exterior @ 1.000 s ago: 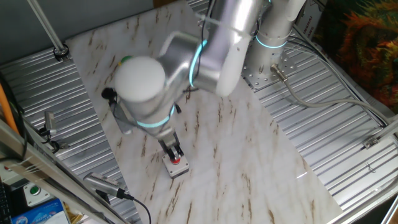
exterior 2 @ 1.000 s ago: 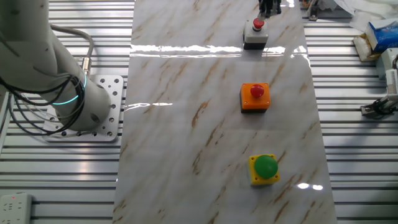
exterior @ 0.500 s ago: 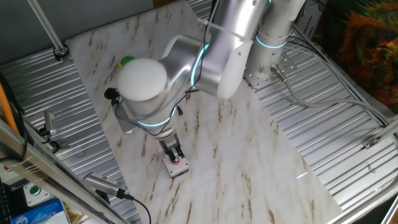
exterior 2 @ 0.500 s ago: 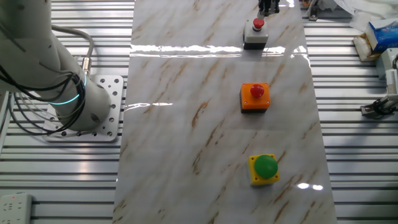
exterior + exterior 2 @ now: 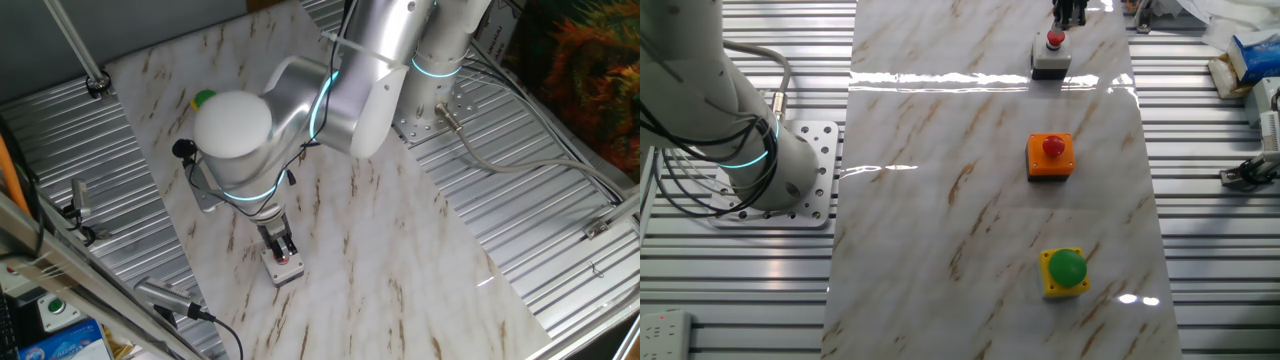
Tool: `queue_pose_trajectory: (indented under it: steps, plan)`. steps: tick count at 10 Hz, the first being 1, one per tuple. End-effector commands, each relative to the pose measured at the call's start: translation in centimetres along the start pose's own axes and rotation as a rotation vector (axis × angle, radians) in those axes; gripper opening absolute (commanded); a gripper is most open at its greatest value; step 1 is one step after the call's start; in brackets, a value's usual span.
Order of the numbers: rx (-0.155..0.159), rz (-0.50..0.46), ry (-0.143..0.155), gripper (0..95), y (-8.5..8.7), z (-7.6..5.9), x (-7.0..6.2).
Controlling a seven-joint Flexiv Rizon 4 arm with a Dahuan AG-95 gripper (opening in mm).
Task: Press three buttons from left to right in sequence
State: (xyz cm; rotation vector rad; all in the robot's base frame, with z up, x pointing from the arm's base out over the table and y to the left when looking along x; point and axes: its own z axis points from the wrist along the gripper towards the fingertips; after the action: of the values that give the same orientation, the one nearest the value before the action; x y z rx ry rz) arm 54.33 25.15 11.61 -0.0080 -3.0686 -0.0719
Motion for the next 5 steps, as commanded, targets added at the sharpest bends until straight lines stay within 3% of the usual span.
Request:
queue_pose_trajectory:
  steps: [1,5]
  plan:
    - [0.004,-0.004,0.001,0.0,0.18,0.19,0.02]
    - [0.004,-0.005,0.002,0.0,0.39,0.36,-0.02]
